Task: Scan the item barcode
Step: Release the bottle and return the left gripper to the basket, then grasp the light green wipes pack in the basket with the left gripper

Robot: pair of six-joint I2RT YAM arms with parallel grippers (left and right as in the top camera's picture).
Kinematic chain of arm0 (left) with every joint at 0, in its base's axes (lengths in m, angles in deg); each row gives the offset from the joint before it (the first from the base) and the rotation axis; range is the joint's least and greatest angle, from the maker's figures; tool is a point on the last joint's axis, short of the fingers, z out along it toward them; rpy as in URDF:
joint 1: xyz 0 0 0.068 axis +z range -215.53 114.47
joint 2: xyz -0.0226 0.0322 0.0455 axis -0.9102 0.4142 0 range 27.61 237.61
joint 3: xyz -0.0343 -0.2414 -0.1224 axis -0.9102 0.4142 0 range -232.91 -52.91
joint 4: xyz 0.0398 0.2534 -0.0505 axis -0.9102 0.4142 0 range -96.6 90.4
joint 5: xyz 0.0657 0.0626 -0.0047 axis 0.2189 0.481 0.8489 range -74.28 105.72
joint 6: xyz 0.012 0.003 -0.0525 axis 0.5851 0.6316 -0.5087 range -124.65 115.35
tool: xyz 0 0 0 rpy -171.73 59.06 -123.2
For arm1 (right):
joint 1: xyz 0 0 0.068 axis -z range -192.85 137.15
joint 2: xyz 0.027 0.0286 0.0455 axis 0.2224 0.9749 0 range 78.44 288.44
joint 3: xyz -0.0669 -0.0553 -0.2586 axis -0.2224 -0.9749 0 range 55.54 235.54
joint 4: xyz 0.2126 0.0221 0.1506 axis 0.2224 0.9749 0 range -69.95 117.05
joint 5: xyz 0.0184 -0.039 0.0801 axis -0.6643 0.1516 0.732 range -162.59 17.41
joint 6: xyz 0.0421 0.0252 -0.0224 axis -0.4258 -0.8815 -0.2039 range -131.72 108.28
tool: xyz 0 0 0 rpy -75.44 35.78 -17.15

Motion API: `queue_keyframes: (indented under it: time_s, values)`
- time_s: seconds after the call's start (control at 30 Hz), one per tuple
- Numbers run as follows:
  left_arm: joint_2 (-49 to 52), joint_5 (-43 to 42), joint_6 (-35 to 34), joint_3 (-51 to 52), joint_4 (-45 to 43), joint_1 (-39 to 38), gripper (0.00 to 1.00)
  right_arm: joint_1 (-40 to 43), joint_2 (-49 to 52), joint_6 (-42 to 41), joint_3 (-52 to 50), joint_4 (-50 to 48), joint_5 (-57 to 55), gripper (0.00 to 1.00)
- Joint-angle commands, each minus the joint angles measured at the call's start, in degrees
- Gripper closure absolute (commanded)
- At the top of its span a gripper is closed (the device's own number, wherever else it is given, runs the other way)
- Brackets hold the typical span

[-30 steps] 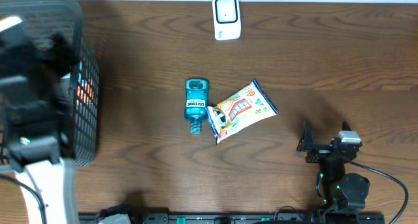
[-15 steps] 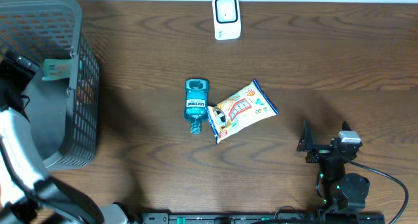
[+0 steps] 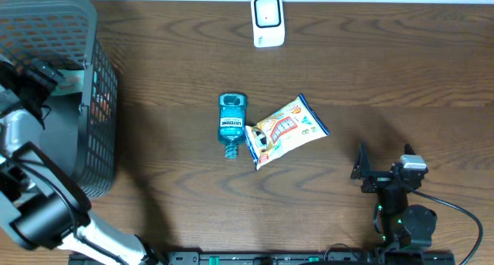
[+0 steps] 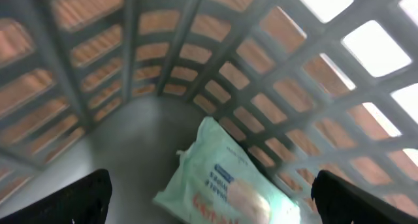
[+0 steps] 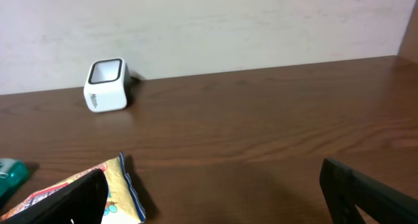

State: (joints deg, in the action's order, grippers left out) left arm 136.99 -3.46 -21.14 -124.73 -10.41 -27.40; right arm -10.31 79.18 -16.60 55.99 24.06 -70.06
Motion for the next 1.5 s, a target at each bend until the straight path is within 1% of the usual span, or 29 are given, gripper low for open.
queue_keyframes:
  time_s: [0.0, 0.13, 0.17, 0.23, 0.3, 0.37, 0.53, 0.77, 0.83, 0.87, 0.93, 0.97, 1.1, 1.3, 1.47]
  values:
    - [3.52, -0.96, 5.09, 0.04, -3.45, -1.6, 0.02, 0.24, -0.09, 0.9, -0.13, 0.13, -0.5, 0.01]
    - [6.4, -0.35, 18.6, 0.04, -4.83, -3.61, 0.02, 0.24, -0.09, 0.9, -0.13, 0.13, -0.5, 0.01]
    - [7.26, 1.11, 21.44, 0.07, -5.05, -4.24, 0.02, 0.24, -0.09, 0.9, -0.13, 0.13, -0.5, 0.01]
    - [8.98, 3.39, 26.12, 0.07, -6.16, -5.31, 0.02, 0.24, -0.09, 0.9, -0.13, 0.13, -0.5, 0.01]
    - [10.78, 3.34, 30.73, 0.07, -7.48, -6.16, 0.02, 0.24, -0.09, 0.9, -0.13, 0.13, -0.5, 0.01]
    - [12.44, 3.37, 33.24, 0.07, -8.68, -6.73, 0.02, 0.24, -0.09, 0.9, -0.13, 0.13, -0.5, 0.01]
    - [14.86, 3.39, 33.35, 0.07, -9.49, -6.97, 0.02, 0.24, -0.09, 0.9, -0.13, 0.13, -0.5, 0.01]
    - [15.04, 3.39, 31.61, 0.07, -4.7, -6.75, 0.02, 0.24, -0.09, 0.9, -0.13, 0.13, -0.5, 0.01]
    - [15.04, 3.39, 31.63, 0.07, -2.6, -6.75, 0.14, 0.24, -0.09, 0.9, -0.13, 0.13, -0.48, 0.01]
    - [15.02, 3.39, 31.61, 0.07, -1.7, -6.75, 0.23, 0.24, -0.09, 0.9, -0.13, 0.13, -0.5, 0.01]
    - [14.75, 3.39, 31.61, 0.07, -0.04, -6.75, 0.36, 0.24, -0.09, 0.9, -0.13, 0.13, -0.5, 0.01]
    - [14.47, 3.41, 31.36, 0.07, 0.39, -6.75, 0.38, 0.24, -0.09, 0.9, -0.13, 0.13, -0.5, 0.01]
    - [11.72, 3.39, 26.29, 0.04, 0.31, -6.54, 0.45, 0.24, -0.09, 0.9, -0.13, 0.13, -0.5, 0.01]
    - [2.54, 3.39, 18.97, 0.04, -1.18, -6.03, 0.46, 0.24, -0.09, 0.9, -0.13, 0.13, -0.5, 0.01]
    - [-8.92, 3.41, 18.49, 0.04, -0.72, -6.01, 0.46, 0.24, -0.09, 0.9, -0.13, 0.13, -0.5, 0.01]
